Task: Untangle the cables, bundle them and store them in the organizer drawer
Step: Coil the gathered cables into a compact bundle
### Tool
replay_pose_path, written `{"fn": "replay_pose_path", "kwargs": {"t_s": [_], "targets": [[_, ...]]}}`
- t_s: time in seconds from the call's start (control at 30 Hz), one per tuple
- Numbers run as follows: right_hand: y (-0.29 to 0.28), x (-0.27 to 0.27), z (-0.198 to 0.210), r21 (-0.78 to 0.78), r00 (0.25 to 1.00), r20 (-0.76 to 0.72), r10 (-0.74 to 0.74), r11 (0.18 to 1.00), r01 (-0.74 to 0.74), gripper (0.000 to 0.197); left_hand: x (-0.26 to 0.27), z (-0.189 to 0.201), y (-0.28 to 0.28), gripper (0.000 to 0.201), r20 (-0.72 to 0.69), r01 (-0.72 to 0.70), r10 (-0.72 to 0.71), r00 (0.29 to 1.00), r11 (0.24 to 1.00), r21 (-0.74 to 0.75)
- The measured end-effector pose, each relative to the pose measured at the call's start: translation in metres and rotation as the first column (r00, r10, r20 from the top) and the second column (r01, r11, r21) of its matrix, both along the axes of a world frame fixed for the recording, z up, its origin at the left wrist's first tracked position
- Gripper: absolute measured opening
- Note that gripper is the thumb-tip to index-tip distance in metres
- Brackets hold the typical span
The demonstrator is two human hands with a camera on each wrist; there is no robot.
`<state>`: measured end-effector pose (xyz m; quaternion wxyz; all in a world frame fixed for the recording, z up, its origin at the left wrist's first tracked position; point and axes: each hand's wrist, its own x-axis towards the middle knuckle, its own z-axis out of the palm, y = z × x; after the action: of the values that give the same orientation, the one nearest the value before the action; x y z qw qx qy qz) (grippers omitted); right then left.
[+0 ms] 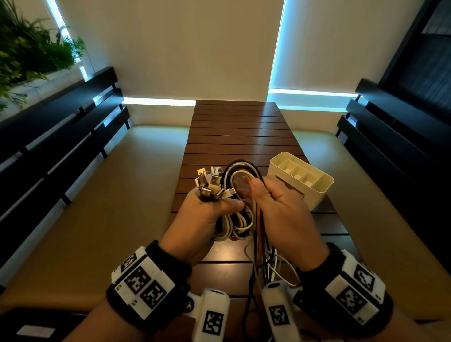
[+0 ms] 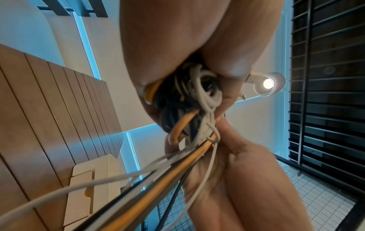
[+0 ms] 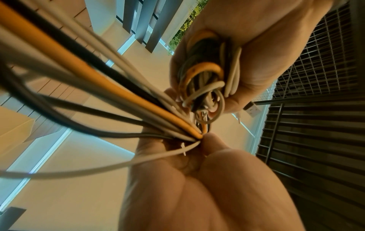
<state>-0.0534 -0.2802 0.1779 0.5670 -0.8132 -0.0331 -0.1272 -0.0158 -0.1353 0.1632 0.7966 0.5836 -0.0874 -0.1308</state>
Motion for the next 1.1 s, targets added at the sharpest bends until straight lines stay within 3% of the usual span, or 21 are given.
{"fn": "replay_pose_path", "kwargs": {"t_s": [0.23,0.47,0.57,0.73,1.0,1.1], "targets": [[0.003,0.000,-0.006,0.040,0.996,0.074,0.056,0.997,-0.059,0.032,-0.003,0.000,-0.002,0.021,0.048,0.019,-0.022,0.999,0.998,0.066],[0.002,-0.003,-0.002,0.131,0.994,0.090,0.063,0.989,-0.074,0.030,-0.002,0.004,-0.002,0.024,0.114,-0.029,0.019,0.993,0.995,0.091],[0.001,-0.002,-0.005,0.152,0.996,0.081,-0.025,0.988,0.013,0.027,0.000,0.006,-0.004,0.020,0.186,-0.121,0.098,0.978,0.986,0.117],[-0.006,0.000,-0.014,0.116,0.989,0.076,-0.128,0.986,0.119,0.044,0.001,0.014,-0.003,0.017,0.186,-0.174,0.158,0.970,0.982,0.076],[-0.007,-0.003,-0.010,0.370,0.998,-0.002,0.064,0.927,-0.059,0.044,-0.002,0.018,0.001,0.022,0.119,-0.074,0.069,0.991,0.997,0.036],[-0.007,-0.004,-0.008,0.347,0.994,0.002,0.109,0.932,-0.102,0.036,-0.005,0.019,0.002,0.025,0.062,0.017,-0.016,0.998,1.000,-0.016]]}}
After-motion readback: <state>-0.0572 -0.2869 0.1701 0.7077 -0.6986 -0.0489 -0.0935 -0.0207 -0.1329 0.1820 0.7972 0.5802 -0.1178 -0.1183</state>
